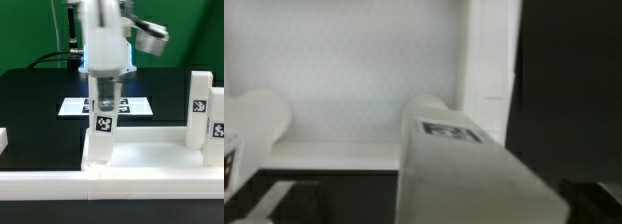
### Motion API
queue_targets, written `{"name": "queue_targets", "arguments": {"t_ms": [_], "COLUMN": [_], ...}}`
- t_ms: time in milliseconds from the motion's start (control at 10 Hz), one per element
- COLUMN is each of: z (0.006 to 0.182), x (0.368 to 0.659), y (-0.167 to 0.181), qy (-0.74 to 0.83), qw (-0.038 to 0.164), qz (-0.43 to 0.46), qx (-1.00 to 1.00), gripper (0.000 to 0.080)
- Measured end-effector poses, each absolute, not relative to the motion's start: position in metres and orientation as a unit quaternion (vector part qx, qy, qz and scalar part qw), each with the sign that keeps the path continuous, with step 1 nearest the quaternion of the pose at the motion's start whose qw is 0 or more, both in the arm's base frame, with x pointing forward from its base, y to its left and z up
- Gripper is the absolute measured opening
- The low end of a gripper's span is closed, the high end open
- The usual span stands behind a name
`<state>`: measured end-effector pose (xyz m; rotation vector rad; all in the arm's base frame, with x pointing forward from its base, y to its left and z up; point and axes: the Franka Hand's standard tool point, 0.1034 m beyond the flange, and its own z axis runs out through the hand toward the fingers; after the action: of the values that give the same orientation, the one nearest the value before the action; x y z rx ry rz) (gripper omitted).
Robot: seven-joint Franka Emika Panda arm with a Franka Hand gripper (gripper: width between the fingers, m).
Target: Assemble desk
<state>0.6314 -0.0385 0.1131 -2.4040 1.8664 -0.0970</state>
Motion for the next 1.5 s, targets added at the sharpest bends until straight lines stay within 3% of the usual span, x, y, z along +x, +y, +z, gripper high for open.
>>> {"name": "queue_targets", "arguments": {"t_ms": [300,600,800,1100,1200,1300,1400,1500], "z": [0.113,0.115,0.111,0.109,0.109,0.109,0.108,0.108], "x": [0.631,0.632,0.627,0.626,0.626,0.626,0.626,0.626], "y": [-0.038,-0.041,-0.064,-0.063,-0.063,-0.063,-0.063,-0.063], "qy": [0.550,0.291,0.164,0.180,0.194,0.238,0.269,0.307], "qw": [0.045,0.023,0.017,0.015,0.016,0.017,0.019,0.020], "qz": [-0.037,-0.048,-0.048,-0.046,-0.046,-0.044,-0.044,-0.043], "qx": [-0.833,-0.955,-0.985,-0.982,-0.980,-0.970,-0.962,-0.951], "gripper": [0.0647,0.0648,0.0648,0.0621,0.0439,0.0439,0.0288,0.0289]}}
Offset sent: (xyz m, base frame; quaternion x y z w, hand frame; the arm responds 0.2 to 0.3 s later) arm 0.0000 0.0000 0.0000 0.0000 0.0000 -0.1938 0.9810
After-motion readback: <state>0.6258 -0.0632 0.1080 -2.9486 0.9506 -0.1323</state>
